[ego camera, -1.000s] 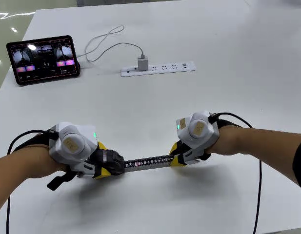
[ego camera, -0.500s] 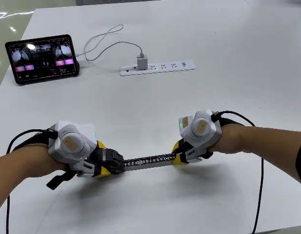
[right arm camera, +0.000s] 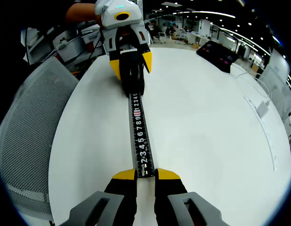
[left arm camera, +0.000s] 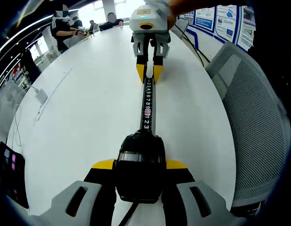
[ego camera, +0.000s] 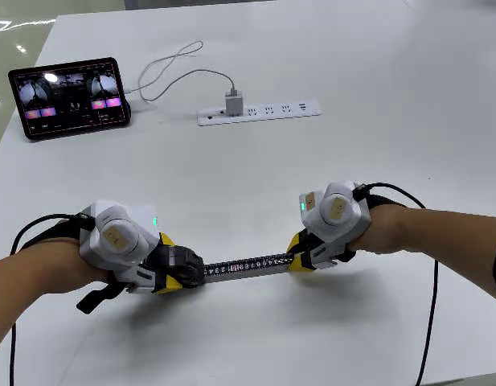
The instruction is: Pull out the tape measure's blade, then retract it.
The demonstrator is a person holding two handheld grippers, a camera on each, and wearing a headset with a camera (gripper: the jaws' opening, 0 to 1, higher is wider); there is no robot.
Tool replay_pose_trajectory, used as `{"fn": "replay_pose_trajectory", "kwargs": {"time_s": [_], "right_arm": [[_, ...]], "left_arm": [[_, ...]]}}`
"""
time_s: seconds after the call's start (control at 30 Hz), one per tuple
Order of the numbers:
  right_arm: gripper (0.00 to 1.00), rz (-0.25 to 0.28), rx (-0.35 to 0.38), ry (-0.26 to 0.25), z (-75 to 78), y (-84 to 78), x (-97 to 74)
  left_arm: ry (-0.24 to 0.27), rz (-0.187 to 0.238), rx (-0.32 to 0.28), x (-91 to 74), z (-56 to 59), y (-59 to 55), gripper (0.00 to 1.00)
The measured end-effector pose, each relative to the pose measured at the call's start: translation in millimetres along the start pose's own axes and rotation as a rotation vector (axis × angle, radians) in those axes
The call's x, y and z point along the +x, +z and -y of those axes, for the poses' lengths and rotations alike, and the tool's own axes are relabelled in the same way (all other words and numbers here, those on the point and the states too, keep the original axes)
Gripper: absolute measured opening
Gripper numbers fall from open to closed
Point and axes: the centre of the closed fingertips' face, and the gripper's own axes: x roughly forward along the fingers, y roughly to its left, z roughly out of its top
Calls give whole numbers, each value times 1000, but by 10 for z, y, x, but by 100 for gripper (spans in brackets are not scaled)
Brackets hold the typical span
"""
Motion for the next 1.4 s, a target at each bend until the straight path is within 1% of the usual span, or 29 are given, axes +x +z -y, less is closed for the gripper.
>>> {"fn": "replay_pose_trajectory", "kwargs": {"time_s": [0.57, 1.4], "right_arm": [[9, -12, 4, -5, 13, -78, -52], [9, -13, 29, -8, 29, -201, -128]], "left_arm": [[0, 1, -2, -2, -1, 5, 32], [0, -2, 0, 3, -7, -6, 32]]}}
